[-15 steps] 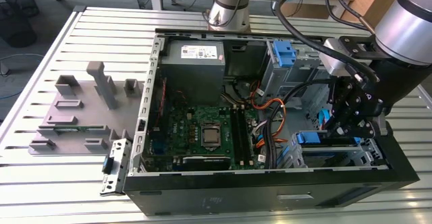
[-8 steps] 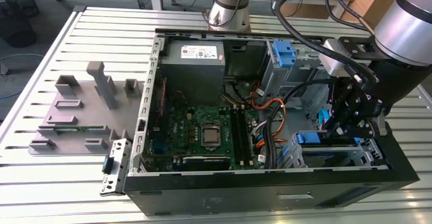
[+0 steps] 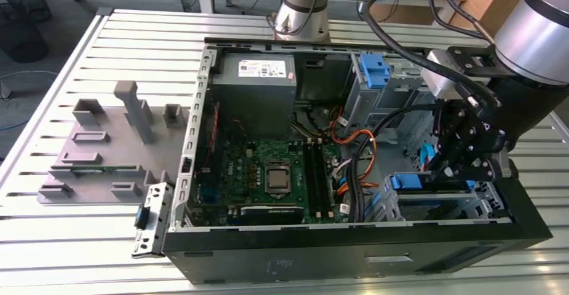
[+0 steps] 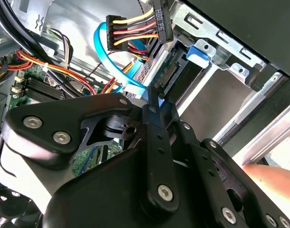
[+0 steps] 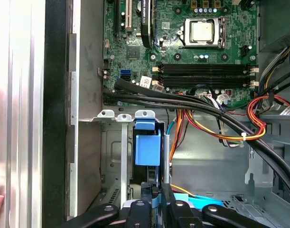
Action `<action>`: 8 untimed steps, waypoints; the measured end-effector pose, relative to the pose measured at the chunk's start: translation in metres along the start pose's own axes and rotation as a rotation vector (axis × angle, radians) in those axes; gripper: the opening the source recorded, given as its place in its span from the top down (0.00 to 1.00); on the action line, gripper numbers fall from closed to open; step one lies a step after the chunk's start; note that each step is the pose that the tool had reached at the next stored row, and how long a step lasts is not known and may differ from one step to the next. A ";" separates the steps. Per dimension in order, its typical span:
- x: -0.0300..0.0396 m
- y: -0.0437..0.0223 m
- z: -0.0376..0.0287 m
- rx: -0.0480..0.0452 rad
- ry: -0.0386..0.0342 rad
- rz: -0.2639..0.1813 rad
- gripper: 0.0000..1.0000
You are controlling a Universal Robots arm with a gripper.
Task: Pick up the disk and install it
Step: 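Insert the first disk wire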
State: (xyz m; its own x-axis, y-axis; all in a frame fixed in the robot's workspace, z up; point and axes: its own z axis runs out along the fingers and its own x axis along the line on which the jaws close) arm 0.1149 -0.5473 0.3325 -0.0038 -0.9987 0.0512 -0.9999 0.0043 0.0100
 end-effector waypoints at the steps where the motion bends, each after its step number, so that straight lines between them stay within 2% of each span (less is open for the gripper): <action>1: 0.0001 0.0000 -0.0013 0.0000 -0.0001 0.000 0.76; 8: 0.0008 0.0001 -0.0145 0.0000 0.0001 0.000 0.76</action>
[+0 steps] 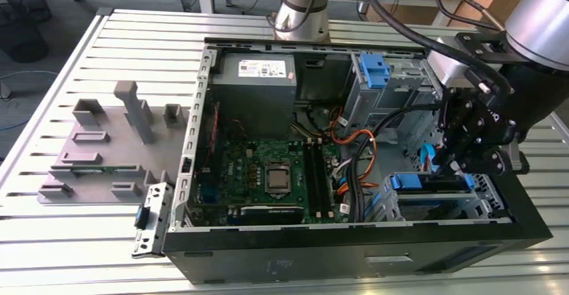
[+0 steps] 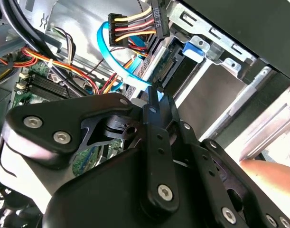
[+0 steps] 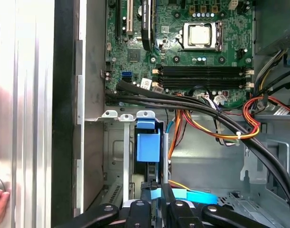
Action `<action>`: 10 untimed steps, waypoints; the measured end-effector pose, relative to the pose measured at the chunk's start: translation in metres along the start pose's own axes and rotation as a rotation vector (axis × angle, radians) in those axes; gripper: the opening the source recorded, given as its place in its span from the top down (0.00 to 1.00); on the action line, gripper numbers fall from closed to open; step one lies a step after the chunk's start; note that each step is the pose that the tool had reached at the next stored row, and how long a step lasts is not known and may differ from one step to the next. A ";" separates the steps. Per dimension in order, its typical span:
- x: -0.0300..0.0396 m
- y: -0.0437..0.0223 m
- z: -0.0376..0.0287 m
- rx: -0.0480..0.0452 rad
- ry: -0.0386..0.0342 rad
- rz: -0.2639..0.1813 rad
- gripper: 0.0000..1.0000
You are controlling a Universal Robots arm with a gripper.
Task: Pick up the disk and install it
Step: 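Insert the first disk wire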
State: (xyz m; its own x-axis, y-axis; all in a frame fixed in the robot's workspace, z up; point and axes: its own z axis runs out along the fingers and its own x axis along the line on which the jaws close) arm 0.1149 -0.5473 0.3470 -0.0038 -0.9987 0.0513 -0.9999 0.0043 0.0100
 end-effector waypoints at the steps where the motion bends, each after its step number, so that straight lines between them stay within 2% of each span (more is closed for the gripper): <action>1: 0.0001 0.0000 -0.0019 0.0000 0.0000 0.000 0.76; 4: 0.0004 0.0001 -0.0064 0.0000 0.0001 0.000 0.76; 10: 0.0004 -0.0014 -0.0067 0.0000 0.0002 0.000 0.76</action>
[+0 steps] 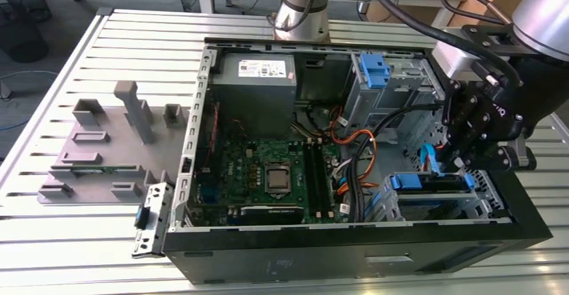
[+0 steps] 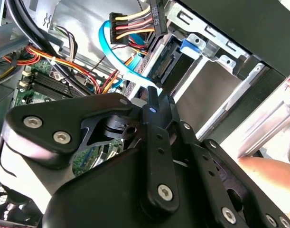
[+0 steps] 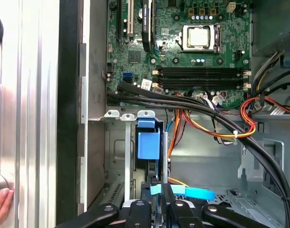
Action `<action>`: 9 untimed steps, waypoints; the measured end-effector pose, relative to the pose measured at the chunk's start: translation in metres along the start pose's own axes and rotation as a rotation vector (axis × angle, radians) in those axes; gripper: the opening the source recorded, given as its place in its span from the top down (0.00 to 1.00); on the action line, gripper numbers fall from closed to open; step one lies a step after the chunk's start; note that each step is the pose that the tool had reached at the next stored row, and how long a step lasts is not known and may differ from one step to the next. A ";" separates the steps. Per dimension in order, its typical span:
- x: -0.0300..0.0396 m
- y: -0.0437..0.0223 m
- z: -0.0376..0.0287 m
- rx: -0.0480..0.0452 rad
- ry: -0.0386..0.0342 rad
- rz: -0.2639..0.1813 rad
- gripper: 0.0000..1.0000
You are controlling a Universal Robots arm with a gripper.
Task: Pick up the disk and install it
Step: 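Insert the first disk wire, then insert the second disk wire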
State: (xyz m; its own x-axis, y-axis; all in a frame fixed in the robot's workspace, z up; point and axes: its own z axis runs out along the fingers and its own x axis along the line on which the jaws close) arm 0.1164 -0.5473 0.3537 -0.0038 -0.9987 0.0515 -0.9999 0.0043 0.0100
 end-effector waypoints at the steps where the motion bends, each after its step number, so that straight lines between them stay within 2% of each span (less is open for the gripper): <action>1: 0.0000 -0.0015 0.0001 0.0001 -0.0001 0.000 0.76; 9: 0.0000 -0.0042 0.0000 0.0000 -0.0002 0.000 0.76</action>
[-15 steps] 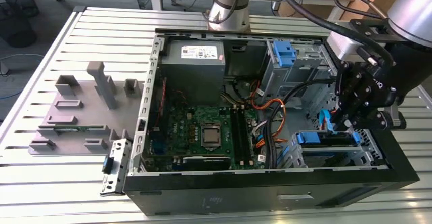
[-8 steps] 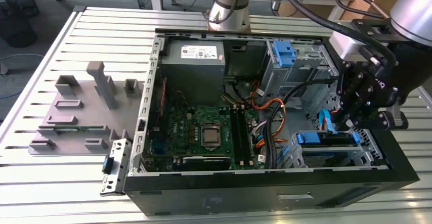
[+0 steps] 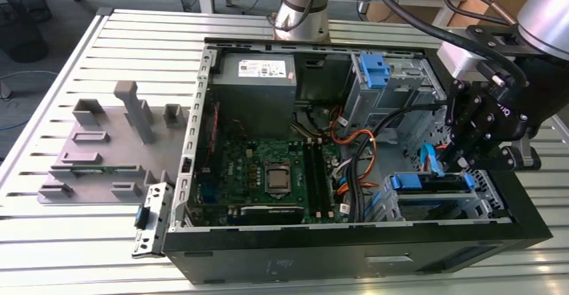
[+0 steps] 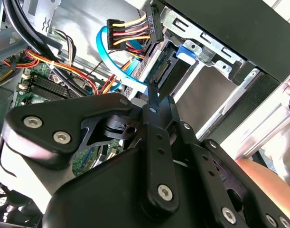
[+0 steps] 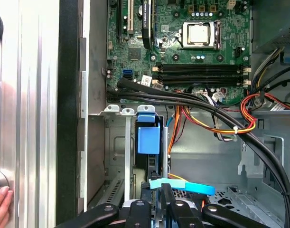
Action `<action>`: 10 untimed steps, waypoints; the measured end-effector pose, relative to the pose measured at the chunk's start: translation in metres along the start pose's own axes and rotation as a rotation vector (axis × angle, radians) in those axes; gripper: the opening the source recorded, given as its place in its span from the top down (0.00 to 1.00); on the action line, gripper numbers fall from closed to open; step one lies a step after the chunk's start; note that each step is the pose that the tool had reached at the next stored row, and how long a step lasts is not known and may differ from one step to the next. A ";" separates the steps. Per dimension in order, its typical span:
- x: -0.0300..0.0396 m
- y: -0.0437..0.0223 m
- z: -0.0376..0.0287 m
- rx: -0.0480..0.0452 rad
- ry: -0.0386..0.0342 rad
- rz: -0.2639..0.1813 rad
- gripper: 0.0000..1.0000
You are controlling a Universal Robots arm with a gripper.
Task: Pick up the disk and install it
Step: 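Insert the second disk wire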
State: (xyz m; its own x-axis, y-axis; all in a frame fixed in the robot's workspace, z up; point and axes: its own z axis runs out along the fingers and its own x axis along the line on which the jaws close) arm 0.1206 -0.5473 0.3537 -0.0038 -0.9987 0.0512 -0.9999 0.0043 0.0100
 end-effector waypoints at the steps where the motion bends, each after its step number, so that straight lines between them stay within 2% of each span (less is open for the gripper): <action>1: 0.0001 0.0000 -0.0003 0.0000 0.0001 0.000 0.76; 10: 0.0003 0.0001 -0.0056 0.0000 -0.0001 0.000 0.76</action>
State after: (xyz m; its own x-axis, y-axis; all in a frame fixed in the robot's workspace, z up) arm 0.1206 -0.5473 0.3592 -0.0038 -0.9987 0.0511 -0.9999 0.0043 0.0100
